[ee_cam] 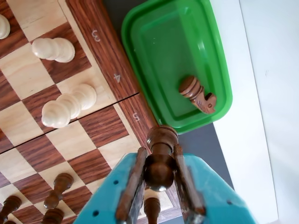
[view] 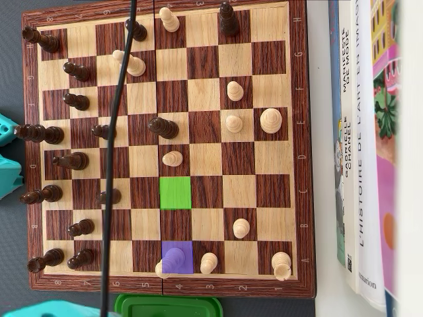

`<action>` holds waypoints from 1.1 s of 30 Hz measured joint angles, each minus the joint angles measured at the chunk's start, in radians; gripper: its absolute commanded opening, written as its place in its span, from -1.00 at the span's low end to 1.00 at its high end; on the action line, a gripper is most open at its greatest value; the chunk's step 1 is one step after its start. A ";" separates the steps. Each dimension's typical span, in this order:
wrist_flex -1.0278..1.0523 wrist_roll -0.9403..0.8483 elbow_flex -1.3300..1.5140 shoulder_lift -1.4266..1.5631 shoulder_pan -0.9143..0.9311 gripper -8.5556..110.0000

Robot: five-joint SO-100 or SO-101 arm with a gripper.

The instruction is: Play chess

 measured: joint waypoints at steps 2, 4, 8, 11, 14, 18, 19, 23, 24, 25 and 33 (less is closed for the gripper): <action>0.000 0.000 -0.046 -0.064 0.000 -0.82; 0.000 0.000 -0.081 -0.112 0.000 -0.82; -0.002 -0.014 -0.156 -0.213 0.000 -0.82; -0.002 -0.023 -0.192 -0.272 0.000 -0.82; -0.002 -0.028 -0.201 -0.296 0.000 -0.82; -0.002 -0.028 -0.201 -0.298 0.000 -0.70; -0.002 -0.028 -0.201 -0.298 0.000 -0.68; -0.002 -0.028 -0.202 -0.298 0.000 -0.68; -0.002 -0.028 -0.202 -0.298 0.000 -0.68; -0.002 -0.028 -0.202 -0.298 0.000 -0.68; -0.002 -0.028 -0.202 -0.298 0.000 -0.66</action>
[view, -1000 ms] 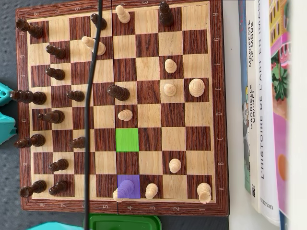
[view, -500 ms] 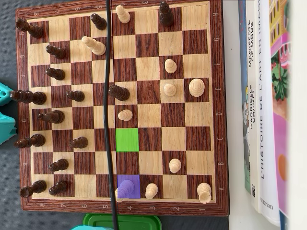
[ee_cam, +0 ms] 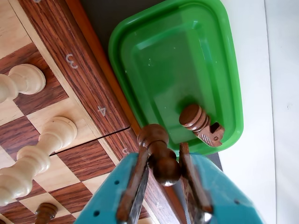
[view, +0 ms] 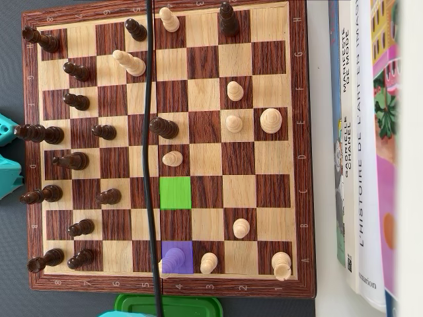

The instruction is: Play chess

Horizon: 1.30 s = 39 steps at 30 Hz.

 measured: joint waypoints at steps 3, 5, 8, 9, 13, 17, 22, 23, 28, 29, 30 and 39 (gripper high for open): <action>0.000 0.000 0.000 0.000 0.000 -0.66; 0.000 0.000 0.000 0.000 -0.002 -0.66; 0.000 0.000 0.000 0.000 -0.009 -0.66; 0.000 0.000 0.000 0.000 -0.011 -0.66; 0.000 0.000 0.000 0.000 -0.011 -0.66; 0.000 0.000 0.000 0.000 -0.011 -0.66; 0.000 0.000 0.000 0.000 -0.041 -0.66; 0.000 0.000 0.000 0.000 -0.049 -0.66; 0.000 0.000 0.000 0.003 -0.051 -0.66; 0.000 0.000 0.000 0.011 -0.051 -0.66; 0.000 0.000 0.000 0.023 -0.051 -0.66; 0.000 0.000 0.000 0.063 -0.051 -0.66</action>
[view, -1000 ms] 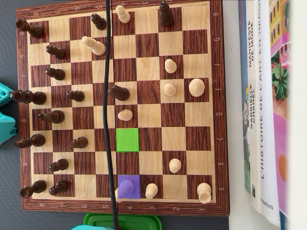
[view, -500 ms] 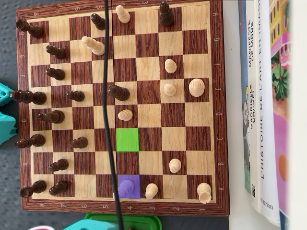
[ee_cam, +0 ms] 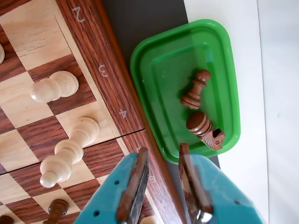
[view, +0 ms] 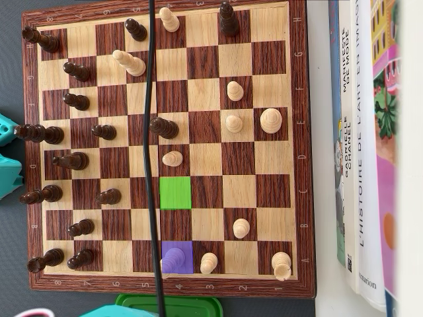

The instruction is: Play chess

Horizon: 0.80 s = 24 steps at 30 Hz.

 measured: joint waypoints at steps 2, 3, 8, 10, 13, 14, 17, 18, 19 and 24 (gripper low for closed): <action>0.000 0.000 0.000 0.000 0.000 -0.66; 0.000 0.000 0.000 0.000 0.000 -0.66; 0.000 0.000 0.000 0.005 -0.005 -0.66; 0.000 0.000 0.000 0.031 -0.011 -0.66; 0.000 0.000 0.006 0.100 -0.025 -0.66; 0.000 0.000 0.021 0.126 -0.025 -0.66; 0.000 0.002 0.072 0.181 -0.028 -0.66; 0.000 0.011 0.087 0.195 -0.037 -0.66; 0.000 0.023 0.106 0.210 -0.051 -0.66; 0.000 0.052 0.166 0.275 -0.117 -0.66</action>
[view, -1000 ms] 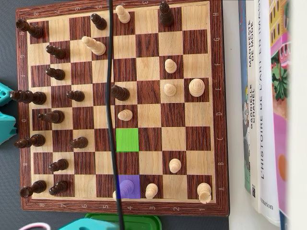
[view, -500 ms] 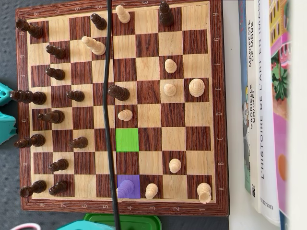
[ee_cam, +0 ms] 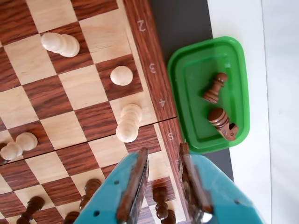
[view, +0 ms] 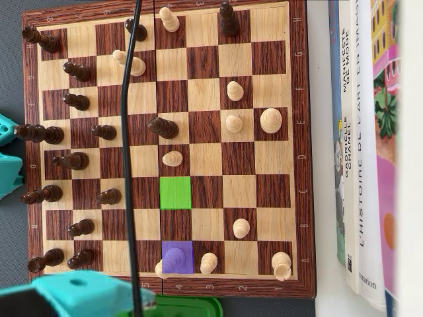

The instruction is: Play chess

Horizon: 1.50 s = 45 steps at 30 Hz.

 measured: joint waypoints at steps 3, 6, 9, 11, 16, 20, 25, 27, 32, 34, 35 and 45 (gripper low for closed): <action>0.000 0.021 0.025 0.041 -0.025 -0.66; 0.000 0.049 0.060 0.069 -0.064 -0.66; 0.000 0.055 0.094 0.087 -0.075 -0.66; 0.000 0.058 0.109 0.095 -0.081 -0.63; 0.000 0.058 0.114 0.095 -0.095 -0.61; 0.000 0.058 0.114 0.095 -0.095 -0.61; -0.029 0.058 0.114 0.041 -0.091 -0.61; -0.038 0.058 0.114 0.018 -0.091 -0.61; -0.043 0.058 0.114 0.003 -0.089 -0.61; -0.043 0.058 0.114 0.000 -0.091 -0.61; -0.043 0.058 0.114 0.000 -0.091 -0.61; -0.043 0.058 0.114 -0.003 -0.091 -0.61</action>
